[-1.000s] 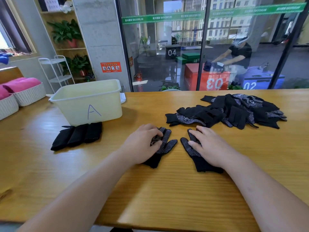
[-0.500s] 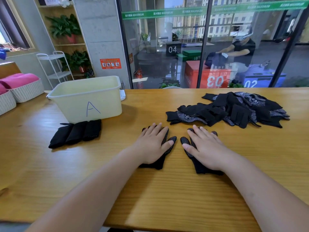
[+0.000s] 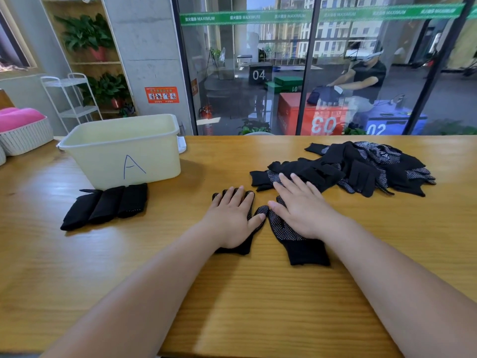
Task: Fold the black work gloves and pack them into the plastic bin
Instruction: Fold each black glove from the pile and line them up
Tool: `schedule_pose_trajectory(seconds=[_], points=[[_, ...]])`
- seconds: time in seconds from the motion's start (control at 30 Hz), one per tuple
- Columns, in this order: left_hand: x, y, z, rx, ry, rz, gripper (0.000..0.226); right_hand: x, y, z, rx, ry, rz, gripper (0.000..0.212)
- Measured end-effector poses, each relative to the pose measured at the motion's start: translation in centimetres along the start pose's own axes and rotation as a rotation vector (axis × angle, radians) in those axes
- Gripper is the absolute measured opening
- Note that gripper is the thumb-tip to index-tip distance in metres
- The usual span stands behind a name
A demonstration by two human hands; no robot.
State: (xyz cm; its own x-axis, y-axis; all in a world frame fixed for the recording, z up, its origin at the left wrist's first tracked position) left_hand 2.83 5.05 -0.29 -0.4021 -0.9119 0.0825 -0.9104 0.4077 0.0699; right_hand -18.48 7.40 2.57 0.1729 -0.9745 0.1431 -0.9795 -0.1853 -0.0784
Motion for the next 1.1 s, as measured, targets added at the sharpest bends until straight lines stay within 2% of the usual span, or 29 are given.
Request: schedule_pose_trajectory(seconds=[0.13, 0.27, 0.37, 0.53, 0.67, 0.83, 0.97, 1.1], points=[[-0.1, -0.1, 0.3, -0.009, 0.033, 0.005, 0.085, 3.5, 1.9, 0.8, -0.037, -0.122, 0.078, 0.080], [0.3, -0.4, 0.4, -0.013, 0.040, -0.003, 0.086, 5.4, 4.1, 0.9, -0.016, -0.132, 0.225, 0.080], [0.7, -0.7, 0.1, -0.016, 0.035, -0.011, 0.086, 5.6, 4.2, 0.3, 0.021, -0.117, 0.254, 0.078], [0.6, -0.7, 0.3, -0.043, 0.089, -0.012, 0.084, 1.6, 0.9, -0.4, 0.031, -0.028, 0.186, 0.077], [0.0, -0.7, 0.1, -0.083, 0.231, 0.014, 0.071, -2.3, -0.8, 1.0, 0.034, -0.113, 0.161, 0.080], [-0.4, -0.4, -0.1, -0.083, 0.059, 0.051, 0.060, -4.0, -1.7, 1.1, 0.050, -0.104, 0.107, 0.077], [-1.7, -0.1, -0.3, -0.093, 0.022, 0.046, 0.061, -5.8, -2.7, 0.8, 0.100, -0.079, 0.043, 0.076], [-3.6, -0.1, -1.3, -0.108, 0.249, 0.066, 0.059, -7.7, -3.7, 0.0, 0.135, -0.038, -0.024, 0.074]])
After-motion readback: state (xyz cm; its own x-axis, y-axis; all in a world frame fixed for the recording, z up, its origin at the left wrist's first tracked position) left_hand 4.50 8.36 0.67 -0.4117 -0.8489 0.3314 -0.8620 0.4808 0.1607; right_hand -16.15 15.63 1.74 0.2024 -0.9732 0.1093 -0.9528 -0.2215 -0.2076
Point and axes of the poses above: each hand's wrist, its own x-axis towards the middle knuckle, its own z-axis out of the palm, y = z × x, the point moved 1 cm from there along x, towards the middle knuckle, and after that the axes turned 6 degrees about y, right-handed, at the moved point
